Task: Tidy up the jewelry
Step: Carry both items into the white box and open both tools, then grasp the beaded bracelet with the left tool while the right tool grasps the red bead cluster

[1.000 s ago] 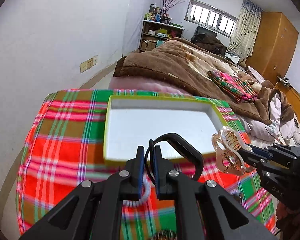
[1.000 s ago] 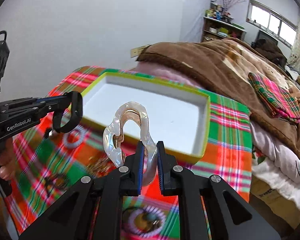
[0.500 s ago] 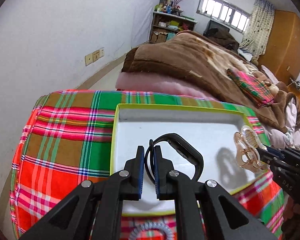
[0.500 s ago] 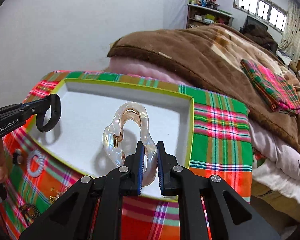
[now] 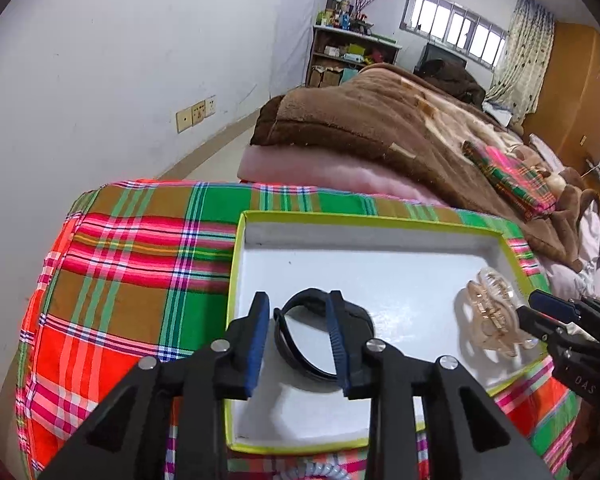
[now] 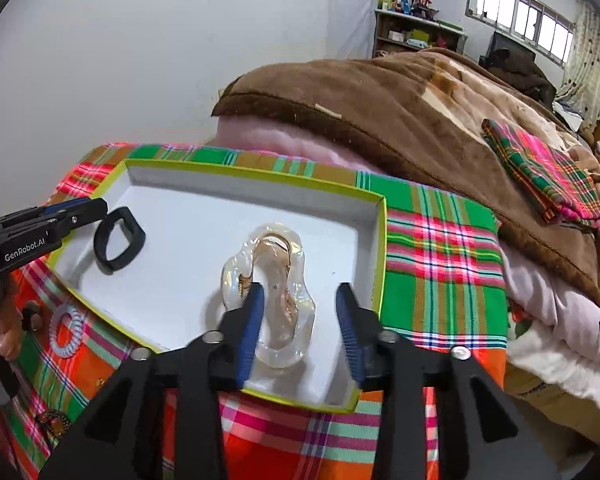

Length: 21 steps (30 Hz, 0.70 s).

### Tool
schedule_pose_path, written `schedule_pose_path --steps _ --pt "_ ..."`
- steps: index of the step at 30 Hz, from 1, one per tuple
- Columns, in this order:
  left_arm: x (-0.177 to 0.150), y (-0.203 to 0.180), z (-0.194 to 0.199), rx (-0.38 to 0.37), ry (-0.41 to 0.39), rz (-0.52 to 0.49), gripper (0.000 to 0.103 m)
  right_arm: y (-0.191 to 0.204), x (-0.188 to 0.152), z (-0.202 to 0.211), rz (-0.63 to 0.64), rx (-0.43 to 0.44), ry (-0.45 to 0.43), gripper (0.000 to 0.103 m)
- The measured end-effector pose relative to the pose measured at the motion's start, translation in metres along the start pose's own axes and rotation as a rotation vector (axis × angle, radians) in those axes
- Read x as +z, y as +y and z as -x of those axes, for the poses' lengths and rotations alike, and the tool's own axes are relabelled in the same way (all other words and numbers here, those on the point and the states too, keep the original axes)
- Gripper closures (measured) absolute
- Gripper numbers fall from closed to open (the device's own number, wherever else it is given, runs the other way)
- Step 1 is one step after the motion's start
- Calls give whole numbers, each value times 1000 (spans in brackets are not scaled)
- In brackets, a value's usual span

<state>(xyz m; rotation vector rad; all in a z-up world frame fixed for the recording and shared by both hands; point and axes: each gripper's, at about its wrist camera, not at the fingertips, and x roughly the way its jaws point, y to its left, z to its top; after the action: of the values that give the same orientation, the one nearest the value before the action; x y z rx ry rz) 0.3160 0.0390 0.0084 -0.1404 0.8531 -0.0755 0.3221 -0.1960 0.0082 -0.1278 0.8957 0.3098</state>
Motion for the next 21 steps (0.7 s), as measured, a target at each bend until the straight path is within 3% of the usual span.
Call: schedule_pose_path --steps 6,13,21 --pt "-7 -7 27 -19 -19 -10 71 9 -12 32 5 12 -48 64" --pt "-36 -23 63 3 -20 -48 71 27 -43 76 5 46 -97 64" --pt "-73 -41 110 -23 -48 -68 72 39 -81 120 -5 106 -143 64"
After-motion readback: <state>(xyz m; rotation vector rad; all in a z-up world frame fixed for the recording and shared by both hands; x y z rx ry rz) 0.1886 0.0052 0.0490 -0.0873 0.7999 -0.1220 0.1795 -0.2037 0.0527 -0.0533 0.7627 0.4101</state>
